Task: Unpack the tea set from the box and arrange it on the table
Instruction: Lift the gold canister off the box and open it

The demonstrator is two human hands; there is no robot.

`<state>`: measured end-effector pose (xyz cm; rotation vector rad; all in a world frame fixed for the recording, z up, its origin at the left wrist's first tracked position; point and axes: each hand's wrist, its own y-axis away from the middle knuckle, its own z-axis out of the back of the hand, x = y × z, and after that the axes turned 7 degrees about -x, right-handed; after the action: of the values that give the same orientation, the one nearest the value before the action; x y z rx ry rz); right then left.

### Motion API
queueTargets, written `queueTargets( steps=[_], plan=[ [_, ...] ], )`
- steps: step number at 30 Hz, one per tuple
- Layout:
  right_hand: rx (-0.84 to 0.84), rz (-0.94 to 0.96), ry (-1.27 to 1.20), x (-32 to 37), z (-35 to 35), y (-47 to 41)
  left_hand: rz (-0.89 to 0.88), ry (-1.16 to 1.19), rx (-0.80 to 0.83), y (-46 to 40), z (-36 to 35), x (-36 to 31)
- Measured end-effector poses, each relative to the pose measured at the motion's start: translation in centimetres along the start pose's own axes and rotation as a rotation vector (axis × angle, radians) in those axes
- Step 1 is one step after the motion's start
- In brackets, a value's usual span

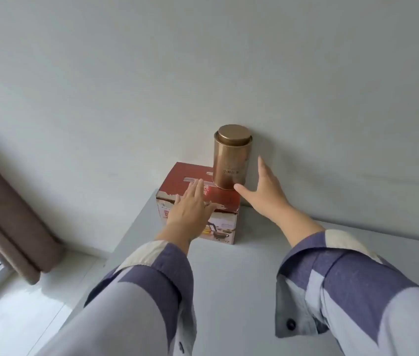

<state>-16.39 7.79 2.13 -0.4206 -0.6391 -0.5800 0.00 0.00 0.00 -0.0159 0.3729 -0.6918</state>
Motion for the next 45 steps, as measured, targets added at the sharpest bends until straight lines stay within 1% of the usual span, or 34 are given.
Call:
queueTargets(
  steps=[2, 5, 8, 13, 18, 20, 22, 23, 24, 26, 28, 33, 36, 42, 45],
  plan=[
    [-0.060, -0.015, -0.107, -0.2, -1.3, -2.3, 0.028, 0.021, 0.006, -1.5, -1.1, 0.2],
    [-0.134, -0.014, -0.233, -0.4, -3.5, -4.8, 0.014, -0.077, 0.007, -2.3, -2.0, 0.6],
    [-0.184, -0.034, -0.323, -0.7, -5.2, -5.6, 0.034, -0.082, 0.008, -2.4, -2.5, 0.6],
    [-0.262, -0.057, -0.288, -0.6, -6.3, -5.5, 0.038, -0.046, -0.008, -2.7, -2.3, 0.7],
    [-0.291, -0.058, -0.261, -0.6, -4.5, -3.8, 0.005, -0.052, 0.052, -2.9, -1.9, 0.6],
    [-0.293, -0.075, -0.244, -1.0, -3.2, -2.1, 0.023, 0.000, 0.074, -3.2, -1.2, 0.7],
    [-0.297, -0.099, -0.232, -1.4, -1.6, -0.2, 0.087, 0.156, 0.041, -3.0, -0.2, 0.0],
    [-0.298, -0.112, -0.231, -1.7, -0.7, 0.8, 0.096, 0.250, -0.001, -2.7, 0.3, -0.7],
    [-0.300, -0.127, -0.239, -2.0, 0.2, 1.9, 0.073, 0.332, -0.045, -2.2, 0.8, -1.8],
    [-0.312, -0.172, -0.266, -2.5, 1.9, 3.9, -0.027, 0.452, -0.113, -1.2, 1.6, -4.6],
    [-0.326, -0.212, -0.289, -3.2, 3.6, 5.7, -0.101, 0.553, -0.118, 0.0, 2.0, -7.8],
    [-0.384, -0.271, -0.294, -6.2, 8.3, 9.9, -0.221, 0.684, -0.027, 2.8, 1.2, -15.7],
    [-0.434, -0.316, -0.307, -9.5, 11.5, 12.1, -0.250, 0.721, 0.020, 4.2, 0.2, -20.6],
    [-0.494, -0.351, -0.268, -18.8, 18.8, 14.8, -0.289, 0.771, 0.111, 6.2, -4.7, -31.4],
    [-0.492, -0.375, -0.260, -24.5, 22.4, 15.7, -0.251, 0.824, 0.155, 6.9, -8.1, -37.2]
  ],
)
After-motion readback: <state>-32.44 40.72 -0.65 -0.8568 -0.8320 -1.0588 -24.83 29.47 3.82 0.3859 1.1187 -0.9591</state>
